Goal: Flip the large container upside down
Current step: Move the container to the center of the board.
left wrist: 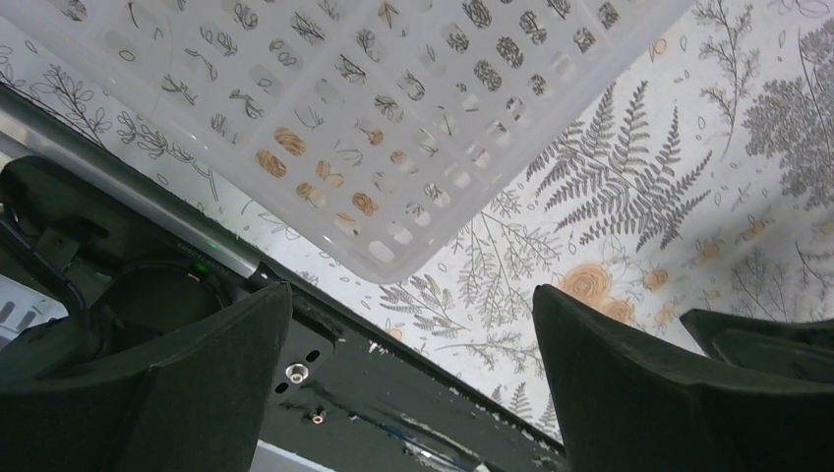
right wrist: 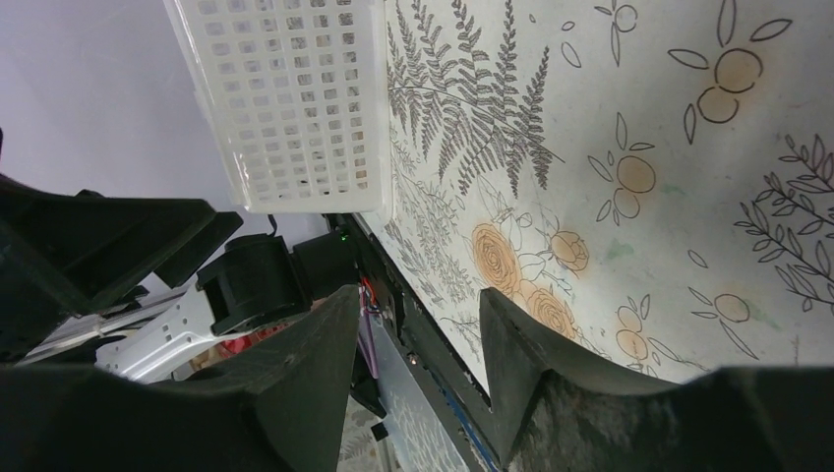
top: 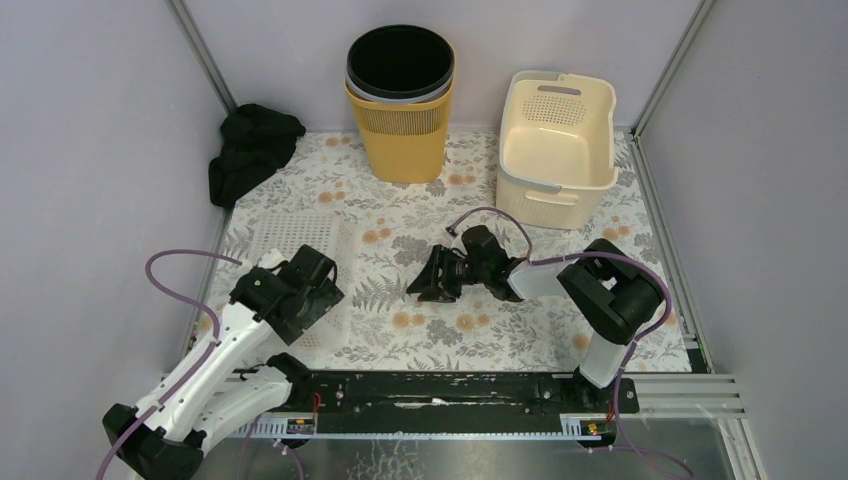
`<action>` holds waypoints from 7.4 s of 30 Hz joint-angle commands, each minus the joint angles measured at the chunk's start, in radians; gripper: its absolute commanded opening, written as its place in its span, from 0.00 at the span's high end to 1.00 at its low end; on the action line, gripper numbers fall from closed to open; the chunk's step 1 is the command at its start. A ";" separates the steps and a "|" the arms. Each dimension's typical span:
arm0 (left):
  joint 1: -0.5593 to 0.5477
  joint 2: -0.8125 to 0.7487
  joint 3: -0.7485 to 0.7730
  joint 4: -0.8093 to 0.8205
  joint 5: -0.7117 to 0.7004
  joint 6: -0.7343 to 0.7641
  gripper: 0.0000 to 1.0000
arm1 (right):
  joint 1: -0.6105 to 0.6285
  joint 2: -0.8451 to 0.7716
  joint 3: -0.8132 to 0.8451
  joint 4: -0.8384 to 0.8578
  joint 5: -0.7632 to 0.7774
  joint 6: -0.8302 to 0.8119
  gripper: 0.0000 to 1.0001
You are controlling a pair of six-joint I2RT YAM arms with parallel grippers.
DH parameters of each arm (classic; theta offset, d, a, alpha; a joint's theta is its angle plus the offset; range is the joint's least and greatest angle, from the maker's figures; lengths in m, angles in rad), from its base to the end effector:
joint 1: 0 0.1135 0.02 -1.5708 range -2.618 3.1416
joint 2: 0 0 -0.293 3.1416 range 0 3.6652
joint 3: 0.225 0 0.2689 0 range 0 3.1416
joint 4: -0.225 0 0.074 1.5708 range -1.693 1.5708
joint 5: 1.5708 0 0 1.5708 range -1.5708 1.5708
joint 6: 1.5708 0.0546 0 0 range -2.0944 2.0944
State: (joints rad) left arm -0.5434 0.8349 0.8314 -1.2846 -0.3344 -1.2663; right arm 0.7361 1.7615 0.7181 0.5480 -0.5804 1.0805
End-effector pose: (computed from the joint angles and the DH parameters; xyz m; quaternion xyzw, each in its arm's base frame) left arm 0.1126 -0.0471 0.2692 -0.3671 0.9049 -0.0074 0.2154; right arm 0.2501 0.2670 0.1480 -0.0034 0.8359 0.5381 0.1081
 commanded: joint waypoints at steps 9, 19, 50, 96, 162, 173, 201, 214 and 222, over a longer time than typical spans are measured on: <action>0.008 0.103 -0.048 0.067 -0.187 -0.076 0.00 | -0.019 -0.032 -0.027 0.079 -0.053 0.011 0.44; 0.105 0.170 -0.046 0.157 -0.189 0.016 0.00 | -0.025 -0.061 -0.056 0.086 -0.056 0.013 0.44; 0.458 0.378 -0.107 0.476 -0.142 0.154 0.00 | -0.032 -0.113 -0.069 0.036 -0.066 0.000 0.44; 0.597 0.496 0.003 0.507 -0.089 0.219 0.00 | -0.032 -0.165 -0.094 0.004 -0.062 -0.016 0.43; 0.338 -0.019 -0.037 0.901 0.818 0.542 0.00 | -0.049 -0.702 0.415 -1.126 0.787 -0.468 0.00; -0.061 0.068 -0.022 0.879 0.522 0.532 0.00 | -0.197 -0.332 0.983 -1.270 0.876 -0.655 0.03; -0.161 -0.055 -0.060 0.739 0.384 0.490 0.00 | -0.371 0.270 1.291 -1.279 0.957 -0.844 0.12; -0.161 0.024 -0.052 0.785 0.409 0.513 0.00 | -0.372 0.217 1.153 -1.247 0.874 -0.861 0.16; -0.161 0.050 -0.049 0.786 0.412 0.525 0.00 | -0.372 0.169 1.100 -1.238 0.821 -0.859 0.27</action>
State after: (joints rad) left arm -0.6998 0.8814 0.7685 -0.5354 0.0746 -0.7666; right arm 0.3614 2.0003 1.8336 -0.6899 0.2825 0.2237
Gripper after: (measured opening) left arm 0.998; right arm 0.757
